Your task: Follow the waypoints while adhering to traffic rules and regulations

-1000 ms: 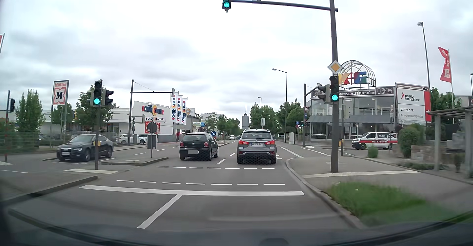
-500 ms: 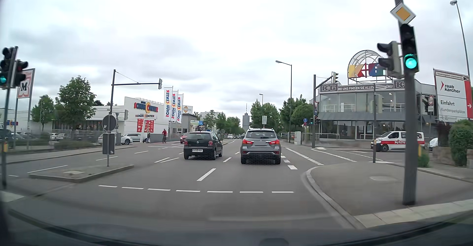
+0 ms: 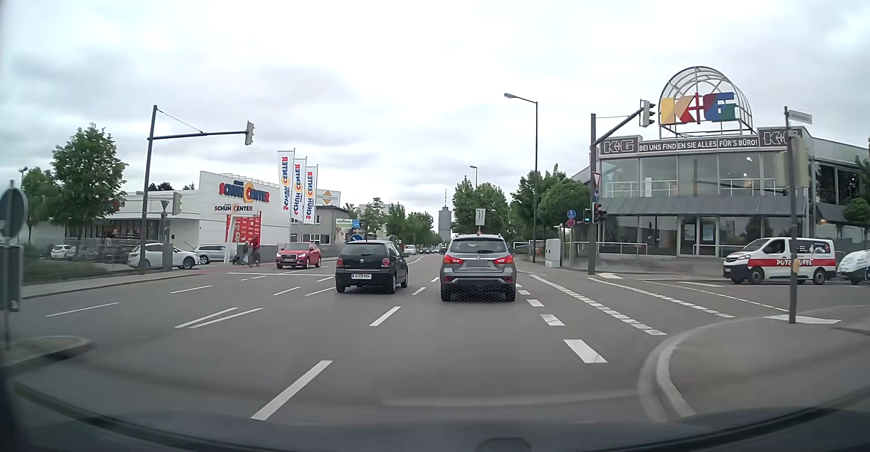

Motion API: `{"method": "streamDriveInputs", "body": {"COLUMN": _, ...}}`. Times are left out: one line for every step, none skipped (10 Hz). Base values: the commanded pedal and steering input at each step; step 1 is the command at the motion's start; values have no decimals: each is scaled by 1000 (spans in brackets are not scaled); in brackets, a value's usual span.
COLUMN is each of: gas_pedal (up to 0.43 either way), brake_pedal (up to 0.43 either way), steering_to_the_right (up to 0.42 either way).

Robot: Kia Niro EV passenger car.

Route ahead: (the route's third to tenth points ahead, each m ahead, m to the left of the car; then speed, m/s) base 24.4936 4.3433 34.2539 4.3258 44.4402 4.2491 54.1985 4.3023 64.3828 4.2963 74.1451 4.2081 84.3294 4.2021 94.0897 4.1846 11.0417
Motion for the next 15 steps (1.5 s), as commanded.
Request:
{"method": "streamDriveInputs", "body": {"gas_pedal": 177, "brake_pedal": 0, "steering_to_the_right": 18}}
{"method": "streamDriveInputs", "body": {"gas_pedal": 220, "brake_pedal": 0, "steering_to_the_right": 18}}
{"method": "streamDriveInputs", "body": {"gas_pedal": 240, "brake_pedal": 0, "steering_to_the_right": 18}}
{"method": "streamDriveInputs", "body": {"gas_pedal": 240, "brake_pedal": 0, "steering_to_the_right": 17}}
{"method": "streamDriveInputs", "body": {"gas_pedal": 240, "brake_pedal": 0, "steering_to_the_right": 17}}
{"method": "streamDriveInputs", "body": {"gas_pedal": 240, "brake_pedal": 0, "steering_to_the_right": 15}}
{"method": "streamDriveInputs", "body": {"gas_pedal": 240, "brake_pedal": 0, "steering_to_the_right": 10}}
{"method": "streamDriveInputs", "body": {"gas_pedal": 240, "brake_pedal": 0, "steering_to_the_right": 6}}
{"method": "streamDriveInputs", "body": {"gas_pedal": 240, "brake_pedal": 0, "steering_to_the_right": 4}}
{"method": "streamDriveInputs", "body": {"gas_pedal": 240, "brake_pedal": 0, "steering_to_the_right": 4}}
{"method": "streamDriveInputs", "body": {"gas_pedal": 240, "brake_pedal": 0, "steering_to_the_right": 2}}
{"method": "streamDriveInputs", "body": {"gas_pedal": 228, "brake_pedal": 0, "steering_to_the_right": 2}}
{"method": "streamDriveInputs", "body": {"gas_pedal": 228, "brake_pedal": 0, "steering_to_the_right": 2}}
{"method": "streamDriveInputs", "body": {"gas_pedal": 197, "brake_pedal": 0, "steering_to_the_right": 2}}
{"method": "streamDriveInputs", "body": {"gas_pedal": 177, "brake_pedal": 0, "steering_to_the_right": 1}}
